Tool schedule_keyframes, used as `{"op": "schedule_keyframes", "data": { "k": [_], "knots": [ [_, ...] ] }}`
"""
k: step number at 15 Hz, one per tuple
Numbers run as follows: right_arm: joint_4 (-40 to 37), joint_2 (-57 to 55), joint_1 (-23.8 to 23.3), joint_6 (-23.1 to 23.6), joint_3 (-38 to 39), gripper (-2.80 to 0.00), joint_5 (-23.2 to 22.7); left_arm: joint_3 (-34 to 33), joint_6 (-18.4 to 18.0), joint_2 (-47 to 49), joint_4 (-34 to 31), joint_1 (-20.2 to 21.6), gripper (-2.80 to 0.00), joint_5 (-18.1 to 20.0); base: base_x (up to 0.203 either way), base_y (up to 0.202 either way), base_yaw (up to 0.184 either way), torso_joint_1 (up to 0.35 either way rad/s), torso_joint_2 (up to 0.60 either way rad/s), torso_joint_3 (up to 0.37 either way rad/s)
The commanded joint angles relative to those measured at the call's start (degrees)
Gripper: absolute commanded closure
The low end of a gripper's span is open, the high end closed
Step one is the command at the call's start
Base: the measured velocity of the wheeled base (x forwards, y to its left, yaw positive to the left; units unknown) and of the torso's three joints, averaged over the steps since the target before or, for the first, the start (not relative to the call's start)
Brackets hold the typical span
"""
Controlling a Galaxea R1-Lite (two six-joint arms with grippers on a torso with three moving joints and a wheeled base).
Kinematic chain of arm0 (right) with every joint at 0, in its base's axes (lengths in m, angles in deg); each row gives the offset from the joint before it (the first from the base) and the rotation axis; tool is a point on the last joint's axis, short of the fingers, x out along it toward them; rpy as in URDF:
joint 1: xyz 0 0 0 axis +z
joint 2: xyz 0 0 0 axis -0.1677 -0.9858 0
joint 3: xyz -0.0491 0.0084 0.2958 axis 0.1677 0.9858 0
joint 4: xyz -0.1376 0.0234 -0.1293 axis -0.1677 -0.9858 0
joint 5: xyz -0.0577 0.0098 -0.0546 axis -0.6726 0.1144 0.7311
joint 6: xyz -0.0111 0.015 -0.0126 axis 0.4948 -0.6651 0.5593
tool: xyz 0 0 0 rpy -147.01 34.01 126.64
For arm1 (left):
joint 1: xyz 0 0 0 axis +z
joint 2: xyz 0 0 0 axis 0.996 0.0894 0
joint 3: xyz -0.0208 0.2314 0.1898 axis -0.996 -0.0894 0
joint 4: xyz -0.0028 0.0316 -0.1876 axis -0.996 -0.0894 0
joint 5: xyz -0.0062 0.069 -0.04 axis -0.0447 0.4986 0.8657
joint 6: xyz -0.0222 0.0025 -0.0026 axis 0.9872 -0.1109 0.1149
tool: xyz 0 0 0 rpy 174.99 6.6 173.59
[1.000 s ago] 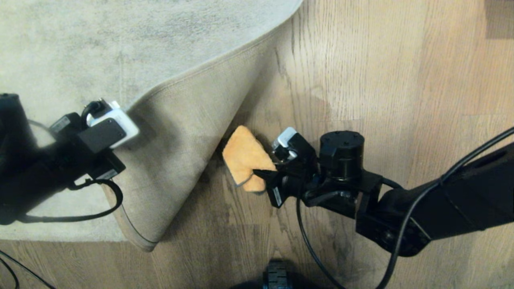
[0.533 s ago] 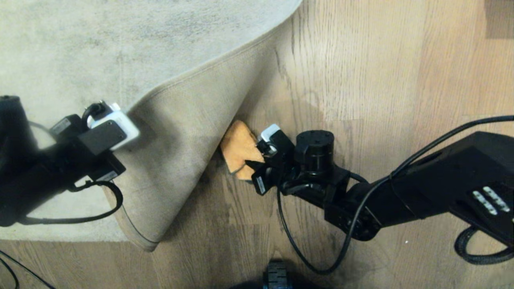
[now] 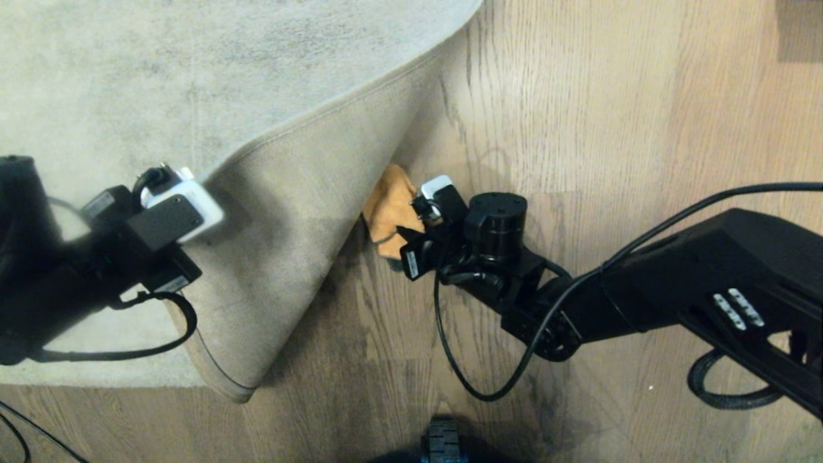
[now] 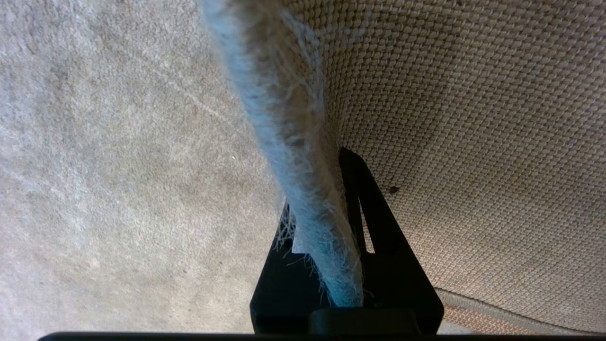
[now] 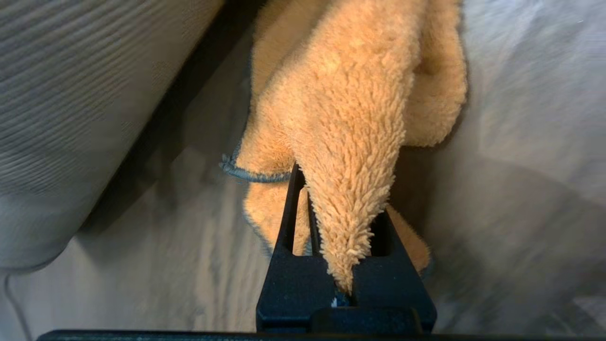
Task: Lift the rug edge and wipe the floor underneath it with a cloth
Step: Wipe the floor under the carpet with a rag
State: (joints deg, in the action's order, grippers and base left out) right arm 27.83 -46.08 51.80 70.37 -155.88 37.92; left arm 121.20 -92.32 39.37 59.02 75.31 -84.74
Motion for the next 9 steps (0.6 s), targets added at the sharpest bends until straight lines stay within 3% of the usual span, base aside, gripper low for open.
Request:
{"op": "schedule_keyframes", "data": {
  "k": [1, 9],
  "knots": [
    [0.09, 0.23, -1.29, 0.06, -1.4, 0.0, 0.1, -0.04, -0.33, -0.06, 0.23, -0.02, 0.0, -0.08, 0.0, 0.0, 0.0, 0.0, 0.0, 0.0],
    [-2.51, 3.44, -9.31, 0.15, -5.45, 0.0, -0.16, -0.48, -0.33, -0.49, 0.32, -0.02, 0.0, 0.01, 0.0, 0.0, 0.0, 0.0, 0.0, 0.0]
  ]
}}
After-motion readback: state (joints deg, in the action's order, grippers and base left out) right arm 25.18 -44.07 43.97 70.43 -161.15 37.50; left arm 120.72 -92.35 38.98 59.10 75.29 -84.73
